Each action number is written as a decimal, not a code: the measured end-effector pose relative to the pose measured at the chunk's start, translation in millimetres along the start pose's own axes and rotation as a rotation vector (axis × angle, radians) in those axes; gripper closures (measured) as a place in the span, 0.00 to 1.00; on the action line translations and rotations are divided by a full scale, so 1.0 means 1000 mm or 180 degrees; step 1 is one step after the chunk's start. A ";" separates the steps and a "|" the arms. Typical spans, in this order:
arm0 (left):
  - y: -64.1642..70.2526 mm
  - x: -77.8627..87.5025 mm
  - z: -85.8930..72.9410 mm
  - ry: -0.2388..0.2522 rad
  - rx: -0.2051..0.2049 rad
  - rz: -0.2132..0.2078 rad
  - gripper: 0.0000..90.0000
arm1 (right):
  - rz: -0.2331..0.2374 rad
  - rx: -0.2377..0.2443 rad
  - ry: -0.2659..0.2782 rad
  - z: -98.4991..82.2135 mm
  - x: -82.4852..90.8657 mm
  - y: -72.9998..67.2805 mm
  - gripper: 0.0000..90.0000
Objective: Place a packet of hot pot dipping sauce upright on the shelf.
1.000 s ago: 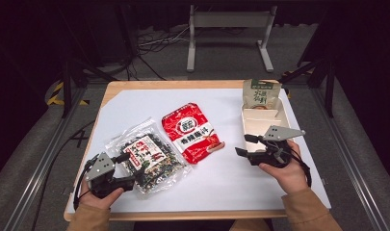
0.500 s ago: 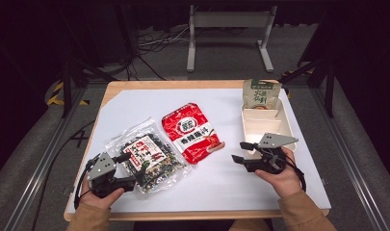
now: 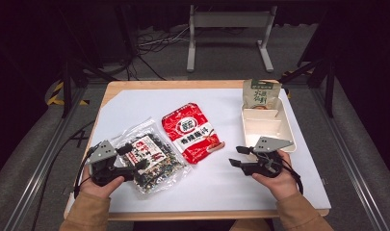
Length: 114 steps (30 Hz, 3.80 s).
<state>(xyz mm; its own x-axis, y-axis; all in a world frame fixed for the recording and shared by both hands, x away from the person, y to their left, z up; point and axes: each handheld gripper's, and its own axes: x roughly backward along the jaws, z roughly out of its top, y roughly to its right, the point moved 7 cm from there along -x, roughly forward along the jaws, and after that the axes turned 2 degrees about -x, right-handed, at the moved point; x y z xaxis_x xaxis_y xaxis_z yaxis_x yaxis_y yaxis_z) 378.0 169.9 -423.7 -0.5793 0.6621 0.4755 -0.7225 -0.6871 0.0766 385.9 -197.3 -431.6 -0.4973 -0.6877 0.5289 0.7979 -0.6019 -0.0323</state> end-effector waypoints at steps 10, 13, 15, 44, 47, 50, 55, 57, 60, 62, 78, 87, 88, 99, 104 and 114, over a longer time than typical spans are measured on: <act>-0.015 -0.018 0.024 -0.0117 0.0044 0.0001 0.31 | 0.0022 0.0088 -0.0001 -0.004 -0.005 -0.005 0.56; -0.018 -0.022 0.032 -0.0119 0.0036 -0.0011 0.33 | 0.0022 0.0071 -0.0099 -0.006 -0.004 -0.006 0.59; -0.022 -0.025 0.038 -0.0119 -0.0010 -0.0004 0.34 | 0.0034 0.0064 -0.0109 -0.007 -0.004 -0.007 0.60; -0.069 -0.093 0.075 -0.0257 0.0137 0.0108 0.31 | -0.0026 -0.0025 -0.0229 -0.031 0.002 -0.009 0.64; -0.073 -0.100 0.076 -0.0260 0.0159 0.0120 0.31 | -0.0041 -0.0034 -0.0224 -0.032 0.003 -0.010 0.63; -0.076 -0.108 0.074 -0.0304 0.0192 0.0116 0.31 | -0.0050 -0.0040 -0.0221 -0.033 0.004 -0.010 0.62; -0.079 -0.120 0.071 -0.0409 0.0260 0.0057 0.30 | -0.0059 -0.0061 -0.0218 -0.034 0.006 -0.010 0.62; -0.079 -0.126 0.070 -0.0486 0.0305 0.0029 0.29 | -0.0064 -0.0068 -0.0222 -0.035 0.006 -0.010 0.61; -0.079 -0.135 0.069 -0.0554 0.0327 0.0012 0.29 | -0.0062 -0.0070 -0.0224 -0.035 0.006 -0.010 0.61; -0.078 -0.140 0.067 -0.0600 0.0369 -0.0002 0.29 | -0.0052 -0.0073 -0.0223 -0.035 0.007 -0.010 0.61; -0.087 -0.169 0.048 -0.0860 0.0580 0.0000 0.36 | -0.0004 -0.0056 -0.0217 -0.035 0.007 -0.012 0.61; -0.087 -0.180 0.040 -0.0950 0.0629 -0.0048 0.40 | -0.0001 -0.0053 -0.0195 -0.035 0.009 -0.013 0.61; -0.087 -0.180 0.039 -0.0966 0.0641 -0.0055 0.40 | -0.0002 -0.0056 -0.0197 -0.035 0.009 -0.013 0.61; -0.081 -0.183 0.041 -0.0868 0.0585 -0.0213 0.40 | 0.0005 -0.0084 -0.0186 -0.035 0.009 -0.012 0.61; -0.079 -0.180 0.043 -0.0852 0.0557 -0.0225 0.42 | 0.0012 -0.0087 -0.0182 -0.035 0.010 -0.012 0.61; -0.066 -0.166 0.056 -0.0713 0.0440 -0.0415 0.48 | 0.0033 -0.0103 -0.0193 -0.036 0.009 -0.012 0.62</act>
<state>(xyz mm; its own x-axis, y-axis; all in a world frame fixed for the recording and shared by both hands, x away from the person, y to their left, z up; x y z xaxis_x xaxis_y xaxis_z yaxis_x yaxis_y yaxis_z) 543.0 88.6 -458.7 -0.3761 0.6754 0.6343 -0.7181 -0.6451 0.2610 360.0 -210.9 -456.6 -0.4667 -0.6687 0.5789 0.7910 -0.6084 -0.0650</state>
